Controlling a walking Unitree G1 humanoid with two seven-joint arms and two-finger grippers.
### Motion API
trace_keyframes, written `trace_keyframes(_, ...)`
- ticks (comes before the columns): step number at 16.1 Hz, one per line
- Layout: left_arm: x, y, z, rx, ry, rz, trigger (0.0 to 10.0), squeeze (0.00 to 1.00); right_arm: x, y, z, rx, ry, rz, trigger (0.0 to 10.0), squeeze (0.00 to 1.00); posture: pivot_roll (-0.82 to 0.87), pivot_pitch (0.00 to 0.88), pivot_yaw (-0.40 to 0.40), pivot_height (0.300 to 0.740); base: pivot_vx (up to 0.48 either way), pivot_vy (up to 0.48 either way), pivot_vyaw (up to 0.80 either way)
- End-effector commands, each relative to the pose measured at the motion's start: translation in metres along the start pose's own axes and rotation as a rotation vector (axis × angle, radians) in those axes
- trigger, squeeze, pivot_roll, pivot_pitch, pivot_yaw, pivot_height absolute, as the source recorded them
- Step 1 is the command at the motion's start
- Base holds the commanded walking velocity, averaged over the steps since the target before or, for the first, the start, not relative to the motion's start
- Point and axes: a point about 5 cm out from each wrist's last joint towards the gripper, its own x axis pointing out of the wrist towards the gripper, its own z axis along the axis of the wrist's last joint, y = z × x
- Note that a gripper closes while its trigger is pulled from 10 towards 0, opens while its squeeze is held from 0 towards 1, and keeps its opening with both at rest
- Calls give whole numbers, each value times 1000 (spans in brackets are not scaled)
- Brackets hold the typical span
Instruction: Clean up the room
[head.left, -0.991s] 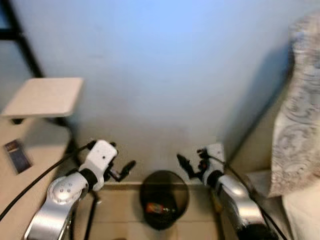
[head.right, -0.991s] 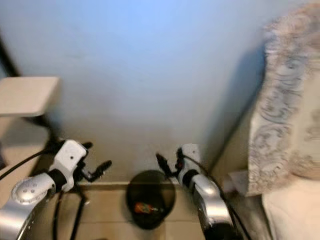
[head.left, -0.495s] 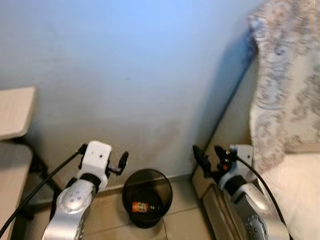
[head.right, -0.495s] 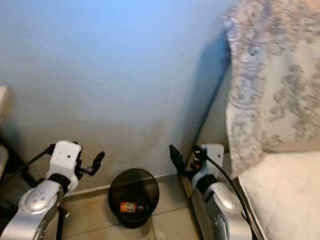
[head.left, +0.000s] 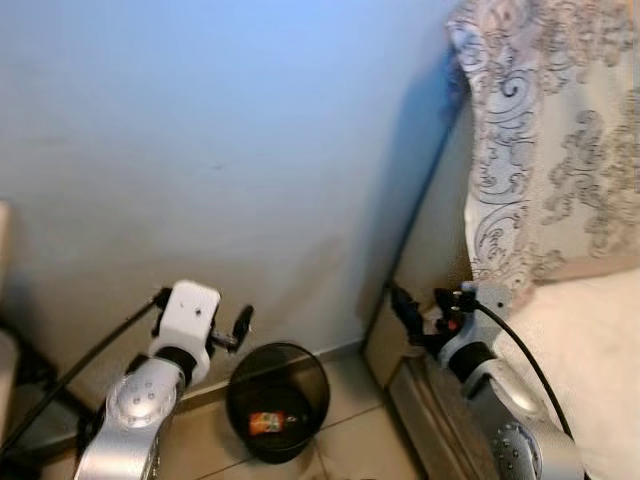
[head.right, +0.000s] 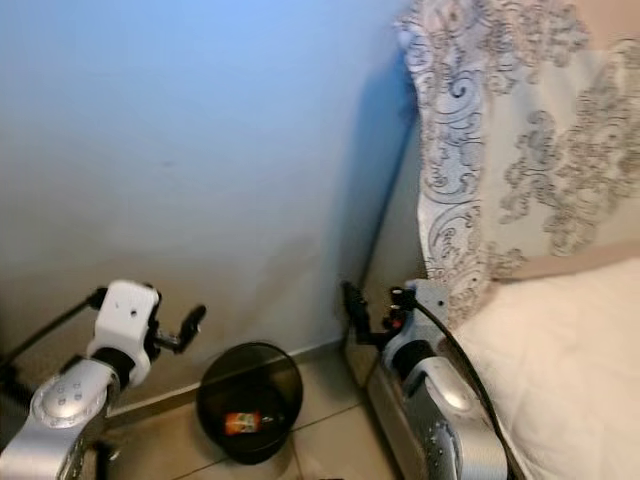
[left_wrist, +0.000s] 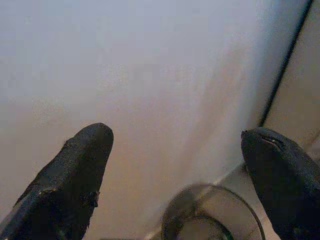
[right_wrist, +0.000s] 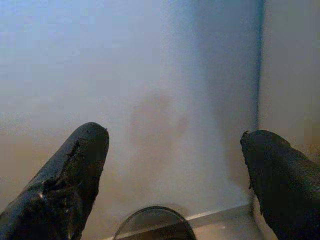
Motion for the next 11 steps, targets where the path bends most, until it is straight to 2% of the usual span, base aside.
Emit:
trace_keyframes(1, 0, 6, -2, 0, 15, 24, 10000, 0, -1, 3, -5, -9, 27, 13, 10000, 1000, 113, 0, -26, 740, 0, 0, -781)
trace_keyframes(2, 0, 4, 0, 14, 5, 2, 10000, 0, -2, -3, -7, -66, 33, -23, 10000, 1000, 121, 0, -20, 740, 0, 0, -756)
trace_keyframes(4, -3, 4, -1, 20, 9, 3, 10000, 0, 0, -12, -7, -101, 20, -92, 10000, 1000, 123, 0, -14, 740, 0, 0, -741)
trace_keyframes(6, 1, 8, 6, -9, -31, 15, 10000, 0, 2, -2, 0, -97, -24, -35, 10000, 1000, 118, 0, -11, 740, 0, 0, -744)
trace_keyframes(8, 0, 5, 2, 10, -26, 6, 10000, 0, 0, -7, -3, -95, -21, -60, 10000, 1000, 119, 0, -22, 740, 0, 0, -744)
trace_keyframes(11, 1, 5, 7, 9, -41, 1, 10000, 0, -1, -1, -4, -75, -24, -21, 10000, 1000, 117, 0, -22, 740, 0, -333, -740)
